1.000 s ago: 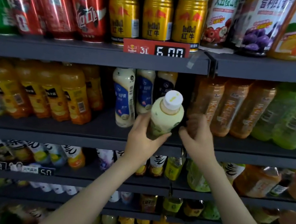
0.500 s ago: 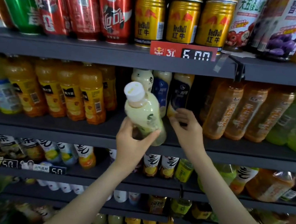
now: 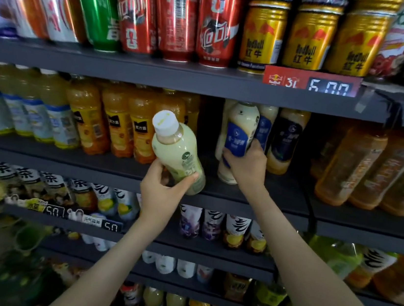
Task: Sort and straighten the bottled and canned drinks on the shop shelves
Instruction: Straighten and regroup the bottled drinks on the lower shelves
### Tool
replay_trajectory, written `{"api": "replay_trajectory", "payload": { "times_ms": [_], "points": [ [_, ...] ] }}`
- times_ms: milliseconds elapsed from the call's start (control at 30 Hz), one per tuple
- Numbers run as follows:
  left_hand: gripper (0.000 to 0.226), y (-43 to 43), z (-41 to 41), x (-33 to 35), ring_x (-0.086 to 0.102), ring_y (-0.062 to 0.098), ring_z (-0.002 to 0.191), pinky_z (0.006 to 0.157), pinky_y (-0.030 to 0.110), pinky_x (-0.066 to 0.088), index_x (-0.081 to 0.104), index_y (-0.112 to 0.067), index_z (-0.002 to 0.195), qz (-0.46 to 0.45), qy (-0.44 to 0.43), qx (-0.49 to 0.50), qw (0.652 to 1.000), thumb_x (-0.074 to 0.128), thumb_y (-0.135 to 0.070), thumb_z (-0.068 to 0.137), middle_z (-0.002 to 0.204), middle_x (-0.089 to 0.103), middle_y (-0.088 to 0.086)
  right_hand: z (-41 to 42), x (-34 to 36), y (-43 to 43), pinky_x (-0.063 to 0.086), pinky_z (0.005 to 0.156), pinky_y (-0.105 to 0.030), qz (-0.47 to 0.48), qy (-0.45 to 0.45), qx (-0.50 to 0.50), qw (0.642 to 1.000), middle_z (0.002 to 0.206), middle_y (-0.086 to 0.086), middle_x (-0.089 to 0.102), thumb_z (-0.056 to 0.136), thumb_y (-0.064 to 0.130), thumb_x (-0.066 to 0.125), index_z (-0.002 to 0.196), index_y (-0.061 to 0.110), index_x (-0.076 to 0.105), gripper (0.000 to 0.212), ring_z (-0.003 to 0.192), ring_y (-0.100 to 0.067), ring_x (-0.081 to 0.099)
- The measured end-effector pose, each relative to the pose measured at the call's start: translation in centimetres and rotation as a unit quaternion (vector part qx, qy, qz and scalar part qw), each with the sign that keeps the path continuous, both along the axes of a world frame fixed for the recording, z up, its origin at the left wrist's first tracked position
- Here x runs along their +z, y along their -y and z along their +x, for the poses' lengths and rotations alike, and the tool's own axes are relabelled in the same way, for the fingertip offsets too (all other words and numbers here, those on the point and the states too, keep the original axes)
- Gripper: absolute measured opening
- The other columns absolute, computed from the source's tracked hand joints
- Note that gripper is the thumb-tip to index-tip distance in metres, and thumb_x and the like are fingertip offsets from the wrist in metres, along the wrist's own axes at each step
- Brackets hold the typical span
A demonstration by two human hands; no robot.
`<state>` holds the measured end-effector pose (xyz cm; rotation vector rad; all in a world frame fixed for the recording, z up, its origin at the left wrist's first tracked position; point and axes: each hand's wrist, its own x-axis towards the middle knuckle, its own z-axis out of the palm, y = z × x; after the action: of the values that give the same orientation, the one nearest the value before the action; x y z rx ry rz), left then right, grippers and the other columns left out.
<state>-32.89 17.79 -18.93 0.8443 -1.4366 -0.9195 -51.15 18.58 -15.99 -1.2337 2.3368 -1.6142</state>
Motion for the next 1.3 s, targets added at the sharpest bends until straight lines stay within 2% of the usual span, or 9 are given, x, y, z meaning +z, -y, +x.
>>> {"api": "replay_trajectory", "payload": {
  "times_ms": [367, 467, 600, 733, 833, 933, 1033, 1133, 1300],
  "points": [
    [0.055, 0.6, -3.0, 0.9, 0.059, 0.008, 0.108, 0.090, 0.025, 0.049, 0.058, -0.019, 0.122, -0.043, 0.085, -0.016, 0.995, 0.081, -0.024, 0.072, 0.116, 0.063, -0.007, -3.8, -0.3, -5.2, 0.045, 0.068, -0.016, -0.073, 0.046, -0.012, 0.996, 0.101, 0.008, 0.058, 0.081, 0.021, 0.075, 0.124, 0.012, 0.048, 0.051, 0.088, -0.007, 0.057],
    [0.056, 0.8, -4.7, 1.6, 0.054, 0.002, 0.106, 0.088, 0.018, 0.044, 0.057, -0.018, 0.125, -0.044, 0.118, -0.034, 0.991, 0.079, -0.027, 0.074, 0.115, 0.059, -0.013, -4.5, -0.1, -5.2, 0.048, 0.071, -0.023, -0.057, 0.055, 0.009, 0.997, 0.102, 0.006, 0.061, 0.080, 0.024, 0.076, 0.121, 0.014, 0.050, 0.049, 0.089, -0.009, 0.060],
    [0.053, 1.6, -6.8, 1.9, 0.058, 0.008, 0.105, 0.088, 0.025, 0.048, 0.057, -0.019, 0.124, -0.042, 0.142, -0.049, 0.988, 0.076, -0.032, 0.076, 0.115, 0.063, -0.005, -4.6, 0.1, -4.1, 0.049, 0.072, -0.026, -0.031, 0.048, 0.024, 0.998, 0.099, 0.004, 0.062, 0.079, 0.027, 0.076, 0.118, 0.012, 0.052, 0.048, 0.088, -0.014, 0.061],
    [0.055, 2.8, -8.1, 2.0, 0.057, 0.014, 0.108, 0.085, 0.019, 0.042, 0.055, -0.013, 0.126, -0.058, 0.171, -0.042, 0.983, 0.075, -0.031, 0.078, 0.117, 0.061, 0.003, -4.5, -0.3, -3.3, 0.043, 0.069, -0.019, -0.030, 0.023, 0.035, 0.999, 0.102, -0.001, 0.063, 0.079, 0.027, 0.077, 0.119, 0.008, 0.051, 0.052, 0.089, -0.013, 0.059],
    [0.064, 3.9, -9.1, 2.0, 0.053, 0.021, 0.114, 0.087, 0.018, 0.037, 0.048, -0.007, 0.132, -0.066, 0.217, -0.045, 0.973, 0.073, -0.034, 0.080, 0.122, 0.057, 0.010, -5.0, -0.6, -2.9, 0.042, 0.071, -0.018, -0.013, 0.005, 0.046, 0.999, 0.108, -0.005, 0.064, 0.079, 0.029, 0.076, 0.123, 0.008, 0.048, 0.056, 0.096, -0.017, 0.061],
    [0.076, 4.7, -9.7, 1.9, 0.048, 0.024, 0.123, 0.097, 0.025, 0.038, 0.035, -0.007, 0.142, -0.059, 0.239, -0.059, 0.967, 0.071, -0.037, 0.082, 0.134, 0.050, 0.012, -5.4, -0.9, -2.9, 0.046, 0.089, -0.025, -0.001, -0.003, 0.066, 0.998, 0.131, -0.012, 0.054, 0.079, 0.025, 0.077, 0.141, 0.007, 0.032, 0.079, 0.121, -0.025, 0.053],
    [0.093, 4.4, -9.9, 1.8, 0.034, 0.021, 0.136, 0.110, 0.031, 0.031, 0.010, -0.013, 0.151, -0.076, 0.222, -0.076, 0.969, 0.071, -0.030, 0.083, 0.150, 0.033, 0.010, -4.8, -1.4, -3.7, 0.039, 0.108, -0.036, -0.035, -0.072, 0.078, 0.994, 0.153, -0.013, 0.023, 0.078, 0.012, 0.076, 0.150, 0.007, 0.008, 0.100, 0.140, -0.018, 0.024],
    [0.099, 3.7, -9.4, 1.0, 0.020, 0.022, 0.142, 0.113, 0.027, 0.017, -0.002, -0.022, 0.151, -0.160, 0.239, -0.069, 0.955, 0.071, -0.016, 0.084, 0.155, 0.019, 0.013, -4.4, -2.5, -4.1, 0.043, 0.105, -0.047, -0.054, -0.203, 0.049, 0.976, 0.149, -0.019, 0.024, 0.081, 0.005, 0.071, 0.149, 0.006, 0.013, 0.090, 0.140, -0.027, 0.025],
    [0.096, 4.1, -8.6, -0.2, 0.013, 0.033, 0.144, 0.113, 0.035, 0.016, -0.008, -0.043, 0.145, -0.246, 0.312, -0.083, 0.914, 0.064, -0.014, 0.088, 0.156, 0.007, 0.019, -3.5, -3.4, -3.9, 0.040, 0.106, -0.047, 0.011, -0.262, 0.034, 0.964, 0.155, -0.023, 0.014, 0.089, 0.011, 0.063, 0.151, 0.024, 0.001, 0.088, 0.139, -0.041, 0.026]
  ]
}}
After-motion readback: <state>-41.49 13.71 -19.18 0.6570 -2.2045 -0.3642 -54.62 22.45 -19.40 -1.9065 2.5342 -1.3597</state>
